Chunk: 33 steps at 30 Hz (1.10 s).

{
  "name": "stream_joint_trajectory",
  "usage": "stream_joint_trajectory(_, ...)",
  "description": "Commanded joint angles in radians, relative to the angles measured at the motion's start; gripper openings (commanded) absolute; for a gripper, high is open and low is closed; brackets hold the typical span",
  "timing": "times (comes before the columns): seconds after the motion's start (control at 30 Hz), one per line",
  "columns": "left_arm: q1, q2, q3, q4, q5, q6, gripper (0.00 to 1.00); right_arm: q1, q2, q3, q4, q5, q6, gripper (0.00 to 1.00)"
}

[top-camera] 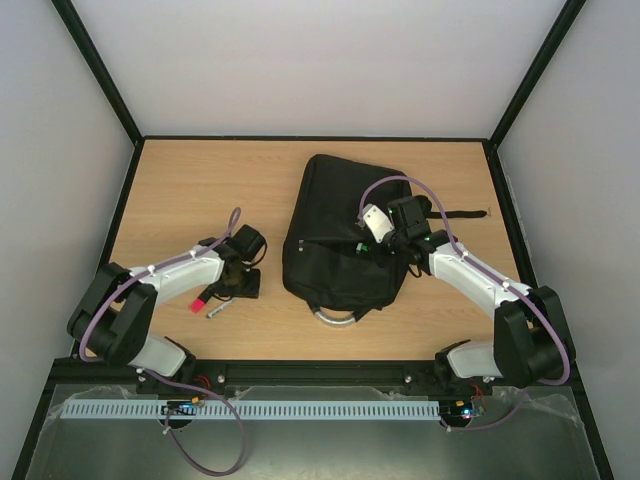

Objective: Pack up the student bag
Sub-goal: Pick up the stationery from the center of the board.

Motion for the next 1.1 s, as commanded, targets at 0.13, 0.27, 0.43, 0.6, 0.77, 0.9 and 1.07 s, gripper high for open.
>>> stream_joint_trajectory(0.13,0.003,0.015,0.018,-0.002,0.000,0.010,0.38,0.002,-0.011,0.006,-0.050,-0.037,-0.005,0.01)
stream_joint_trajectory(0.27,-0.010,0.019,0.016,0.008,0.027,0.006,0.25,0.002,-0.009,0.006,-0.050,-0.038,-0.005,0.01)
stream_joint_trajectory(0.43,-0.071,0.041,0.024,0.014,0.055,-0.014,0.13,0.002,-0.010,0.006,-0.052,-0.039,-0.005,0.01)
stream_joint_trajectory(0.6,-0.165,0.042,0.037,0.030,0.100,-0.076,0.11,0.002,-0.008,0.007,-0.052,-0.039,-0.005,0.01)
stream_joint_trajectory(0.77,-0.234,0.043,0.053,0.009,0.056,-0.122,0.18,0.002,-0.006,0.006,-0.053,-0.042,-0.005,0.01)
stream_joint_trajectory(0.9,-0.290,0.007,0.040,-0.043,0.028,-0.177,0.34,0.002,-0.011,0.007,-0.054,-0.040,-0.006,0.01)
stream_joint_trajectory(1.07,-0.391,-0.086,-0.010,-0.080,0.021,-0.282,0.34,0.002,-0.008,0.008,-0.053,-0.047,-0.006,0.01)
